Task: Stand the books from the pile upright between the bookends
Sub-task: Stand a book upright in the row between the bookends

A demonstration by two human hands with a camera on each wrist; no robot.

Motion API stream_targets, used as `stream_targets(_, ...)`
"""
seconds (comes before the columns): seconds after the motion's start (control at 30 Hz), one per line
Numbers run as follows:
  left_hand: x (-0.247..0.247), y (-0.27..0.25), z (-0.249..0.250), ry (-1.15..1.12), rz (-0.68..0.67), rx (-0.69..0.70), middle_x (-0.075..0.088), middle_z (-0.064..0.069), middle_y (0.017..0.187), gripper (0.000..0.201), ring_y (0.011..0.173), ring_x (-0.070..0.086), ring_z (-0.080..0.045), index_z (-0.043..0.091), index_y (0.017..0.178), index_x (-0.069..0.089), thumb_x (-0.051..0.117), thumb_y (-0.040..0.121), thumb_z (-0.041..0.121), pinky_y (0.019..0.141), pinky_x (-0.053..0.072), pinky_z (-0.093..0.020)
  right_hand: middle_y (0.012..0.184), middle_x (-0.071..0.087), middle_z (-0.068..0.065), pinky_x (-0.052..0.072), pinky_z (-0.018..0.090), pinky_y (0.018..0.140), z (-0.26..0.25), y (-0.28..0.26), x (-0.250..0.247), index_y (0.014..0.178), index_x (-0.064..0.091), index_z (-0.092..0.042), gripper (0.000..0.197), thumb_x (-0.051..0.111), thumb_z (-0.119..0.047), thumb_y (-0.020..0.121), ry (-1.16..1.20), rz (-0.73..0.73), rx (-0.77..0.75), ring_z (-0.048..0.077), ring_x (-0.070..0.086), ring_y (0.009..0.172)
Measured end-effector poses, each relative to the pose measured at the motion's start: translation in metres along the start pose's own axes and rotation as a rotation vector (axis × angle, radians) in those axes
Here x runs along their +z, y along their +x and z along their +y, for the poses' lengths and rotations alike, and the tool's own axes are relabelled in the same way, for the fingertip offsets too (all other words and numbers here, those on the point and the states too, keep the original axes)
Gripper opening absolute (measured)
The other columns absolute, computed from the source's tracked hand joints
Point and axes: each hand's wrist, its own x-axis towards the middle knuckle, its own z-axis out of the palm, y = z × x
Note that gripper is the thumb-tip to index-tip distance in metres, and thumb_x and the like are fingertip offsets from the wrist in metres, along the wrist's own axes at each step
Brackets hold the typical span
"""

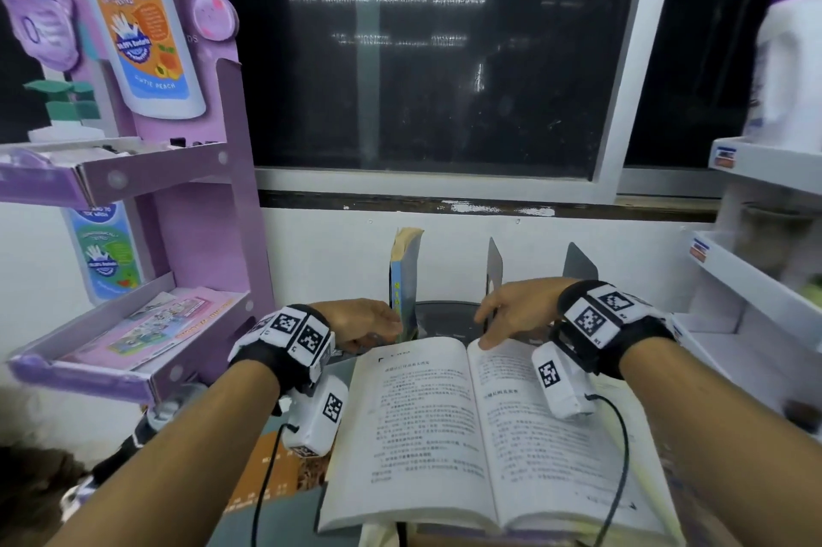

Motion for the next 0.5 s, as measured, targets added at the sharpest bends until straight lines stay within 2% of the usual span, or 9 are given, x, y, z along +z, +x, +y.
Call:
stream_targets(0.07,0.004,-0.002,0.000,0.097,-0.023,-0.009,0.057,-0.001,0.113,0.024,0.100,0.051,-0.017,0.024,0.120,0.050,0.051,0.097,0.032,0.084,0.043,-0.026,0.123,0.057,-0.007,0.047,0.027,0.096,0.011,-0.008,0.005,0.133,0.054,-0.023,0.058,0.069,-0.049,0.082,0.027,-0.030,0.014,0.015,0.056,0.112)
stream_targets(0.1,0.006,-0.002,0.000,0.128,-0.034,-0.010,0.057,-0.002,0.112,0.024,0.098,0.050,-0.017,0.022,0.118,0.052,0.051,0.097,0.033,0.082,0.042,-0.025,0.119,0.058,-0.006,0.049,0.024,0.089,0.016,-0.012,0.007,0.131,0.055,-0.021,0.056,0.069,-0.046,0.084,0.045,-0.048,0.023,0.014,0.057,0.108)
stream_targets(0.13,0.007,-0.003,0.001,0.154,-0.045,-0.011,0.056,-0.003,0.111,0.025,0.097,0.049,-0.017,0.020,0.117,0.054,0.051,0.097,0.034,0.080,0.040,-0.024,0.117,0.060,-0.005,0.050,0.022,0.082,0.020,-0.015,0.010,0.129,0.057,-0.019,0.053,0.069,-0.044,0.084,0.059,-0.063,0.034,0.013,0.058,0.103)
stream_targets(0.2,0.010,-0.006,0.005,0.241,-0.051,-0.013,0.057,-0.001,0.115,0.031,0.098,0.052,-0.015,0.017,0.120,0.056,0.050,0.097,0.036,0.082,0.042,-0.021,0.120,0.062,-0.002,0.050,0.022,0.079,0.027,-0.019,0.014,0.126,0.059,-0.017,0.050,0.070,-0.043,0.084,0.076,-0.077,0.051,0.013,0.058,0.101)
stream_targets(0.27,0.015,-0.008,0.008,0.354,-0.057,-0.032,0.057,-0.003,0.126,0.046,0.112,0.054,-0.019,0.010,0.127,0.054,0.049,0.095,0.043,0.098,0.043,-0.029,0.122,0.062,-0.002,0.049,0.023,0.080,0.032,-0.021,0.017,0.125,0.060,-0.019,0.049,0.070,-0.044,0.084,0.090,-0.070,0.060,0.014,0.059,0.105)
stream_targets(0.33,0.019,-0.010,0.010,0.432,-0.057,-0.054,0.054,-0.007,0.133,0.051,0.124,0.049,-0.024,0.006,0.129,0.052,0.047,0.096,0.045,0.108,0.036,-0.037,0.122,0.062,-0.003,0.049,0.024,0.082,0.035,-0.022,0.020,0.125,0.059,-0.020,0.051,0.070,-0.046,0.083,0.111,-0.059,0.062,0.015,0.060,0.109)
stream_targets(0.4,0.022,-0.010,0.008,0.453,-0.046,-0.047,0.054,-0.005,0.129,0.043,0.123,0.049,-0.022,0.008,0.125,0.053,0.045,0.098,0.040,0.107,0.035,-0.034,0.122,0.062,-0.003,0.049,0.025,0.084,0.036,-0.023,0.021,0.125,0.059,-0.021,0.052,0.070,-0.048,0.082,0.123,-0.053,0.062,0.016,0.060,0.110)
stream_targets(0.5,0.021,-0.007,0.003,0.387,-0.010,-0.015,0.057,0.001,0.111,0.020,0.108,0.052,-0.017,0.018,0.101,0.054,0.051,0.096,0.037,0.097,0.038,-0.028,0.123,0.062,-0.003,0.049,0.026,0.086,0.037,-0.023,0.024,0.124,0.059,-0.019,0.052,0.070,-0.048,0.082,0.147,-0.043,0.060,0.016,0.059,0.110)
